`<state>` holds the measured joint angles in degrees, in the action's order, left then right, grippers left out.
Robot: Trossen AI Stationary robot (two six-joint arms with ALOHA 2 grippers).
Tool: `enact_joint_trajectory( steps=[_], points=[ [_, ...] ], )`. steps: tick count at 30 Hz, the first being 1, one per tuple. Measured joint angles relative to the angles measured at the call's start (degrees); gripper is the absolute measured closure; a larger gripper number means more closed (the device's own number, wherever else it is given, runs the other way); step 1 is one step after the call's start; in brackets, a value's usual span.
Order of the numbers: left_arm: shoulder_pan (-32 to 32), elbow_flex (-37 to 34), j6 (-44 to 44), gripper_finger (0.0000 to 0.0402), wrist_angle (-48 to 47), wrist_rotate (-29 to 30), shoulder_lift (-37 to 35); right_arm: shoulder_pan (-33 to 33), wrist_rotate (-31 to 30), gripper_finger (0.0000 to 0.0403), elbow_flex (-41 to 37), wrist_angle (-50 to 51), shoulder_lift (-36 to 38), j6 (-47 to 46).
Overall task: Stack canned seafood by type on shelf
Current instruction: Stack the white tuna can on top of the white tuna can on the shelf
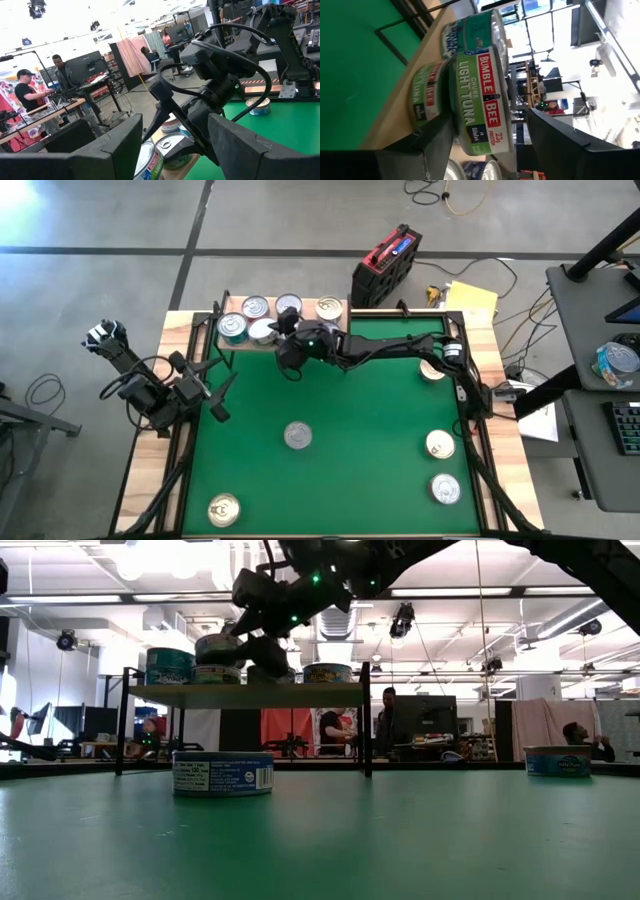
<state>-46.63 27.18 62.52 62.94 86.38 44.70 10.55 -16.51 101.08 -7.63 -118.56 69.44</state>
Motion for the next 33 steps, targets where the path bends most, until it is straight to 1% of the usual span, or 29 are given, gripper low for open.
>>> enact_joint_trajectory(
  steps=[3,6,14,18,21,26,33],
  points=[
    [0.02,0.00,-0.02,0.0191,0.00,-0.01,-0.01,-0.02,0.00,0.0165,0.00,0.23,0.00,-1.18],
    [0.02,0.00,-0.02,0.0191,0.00,0.01,-0.01,-0.02,-0.01,0.0152,0.00,0.10,0.00,-1.95],
    [0.02,0.00,-0.02,0.0191,0.00,0.01,-0.01,-0.15,-0.02,0.0093,0.00,0.94,0.01,-2.02],
    [0.01,0.00,-0.02,0.0191,0.00,0.01,0.00,-0.15,-0.18,0.0064,0.00,0.97,0.00,-4.66],
    [0.01,0.00,-0.02,0.0191,0.00,0.01,0.00,-0.13,-2.31,0.0048,0.00,0.93,0.00,-6.67],
    [0.02,0.00,-0.02,0.0191,-0.01,0.01,-0.01,-0.13,-7.44,0.0042,0.00,1.23,0.00,-6.57],
    [0.01,0.00,-0.02,0.0191,0.00,0.01,0.00,-0.15,-8.17,0.0042,-0.02,1.48,0.02,-6.43]
  ],
)
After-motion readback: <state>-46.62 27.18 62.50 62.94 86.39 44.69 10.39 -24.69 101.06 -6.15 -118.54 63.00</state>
